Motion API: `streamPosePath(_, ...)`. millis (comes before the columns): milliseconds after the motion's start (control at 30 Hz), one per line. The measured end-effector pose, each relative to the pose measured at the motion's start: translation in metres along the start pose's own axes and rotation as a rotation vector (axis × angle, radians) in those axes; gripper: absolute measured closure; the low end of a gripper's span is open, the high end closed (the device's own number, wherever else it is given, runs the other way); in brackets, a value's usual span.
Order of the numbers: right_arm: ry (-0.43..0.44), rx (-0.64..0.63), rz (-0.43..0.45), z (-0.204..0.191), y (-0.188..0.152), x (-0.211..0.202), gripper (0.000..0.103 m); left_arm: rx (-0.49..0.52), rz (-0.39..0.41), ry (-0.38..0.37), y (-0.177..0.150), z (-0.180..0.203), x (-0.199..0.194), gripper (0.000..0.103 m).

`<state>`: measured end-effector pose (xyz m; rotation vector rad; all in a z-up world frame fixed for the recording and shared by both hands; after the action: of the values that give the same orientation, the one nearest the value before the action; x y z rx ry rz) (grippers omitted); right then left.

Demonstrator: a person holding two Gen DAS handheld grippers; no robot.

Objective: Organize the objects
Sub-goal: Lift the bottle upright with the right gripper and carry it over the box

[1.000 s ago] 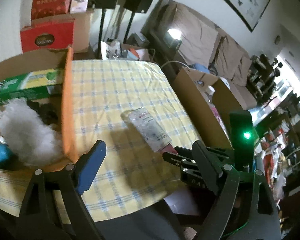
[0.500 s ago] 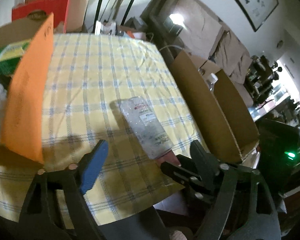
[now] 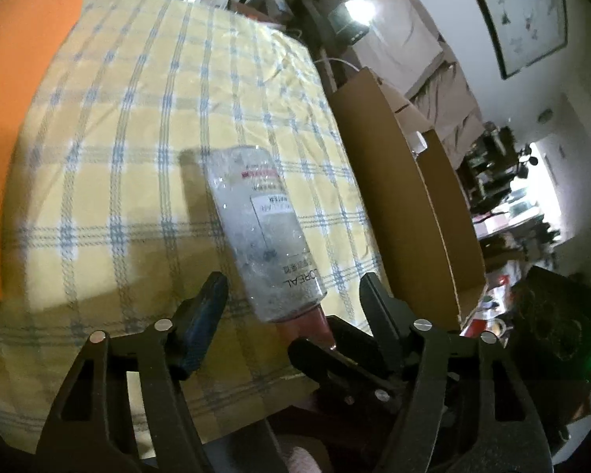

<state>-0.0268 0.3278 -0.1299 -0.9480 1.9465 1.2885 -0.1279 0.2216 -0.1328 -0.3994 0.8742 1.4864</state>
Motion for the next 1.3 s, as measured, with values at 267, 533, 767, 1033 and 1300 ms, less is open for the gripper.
streamPosePath(267,-0.018,-0.027,0.022,-0.012,0.000,-0.004,0.077,-0.063,0.015,-0.041,0.003,-0.011,0.002,0.059)
streamPosePath(533,-0.036,-0.054,0.053,-0.024,0.003,-0.016,0.076,-0.111,0.044,-0.103,0.008,-0.009,-0.011,0.059)
streamPosePath(767,-0.040,-0.086,0.101,-0.043,0.014,-0.036,0.076,-0.103,0.114,-0.144,0.020,0.002,-0.040,0.064)
streamPosePath(1033,-0.042,-0.142,0.132,-0.074,0.029,-0.050,0.076,-0.108,0.195,-0.188,0.037,0.002,-0.077,0.067)
streamPosePath(1300,-0.017,-0.208,0.151,-0.113,0.047,-0.057,0.077,-0.131,0.266,-0.210,0.054,-0.016,-0.117,0.068)
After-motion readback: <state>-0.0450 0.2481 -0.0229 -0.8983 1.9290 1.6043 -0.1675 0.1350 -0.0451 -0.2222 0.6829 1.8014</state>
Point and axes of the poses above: each gripper's, at about its wrist camera, not at the fingertips, and x roughly the way its jaws point, z to its right, y to its top, the point moved 3 cm from there along x, roughly the way its jaws point, and after that the axes turned 2 degrees about -x, right-handed, at the moved point
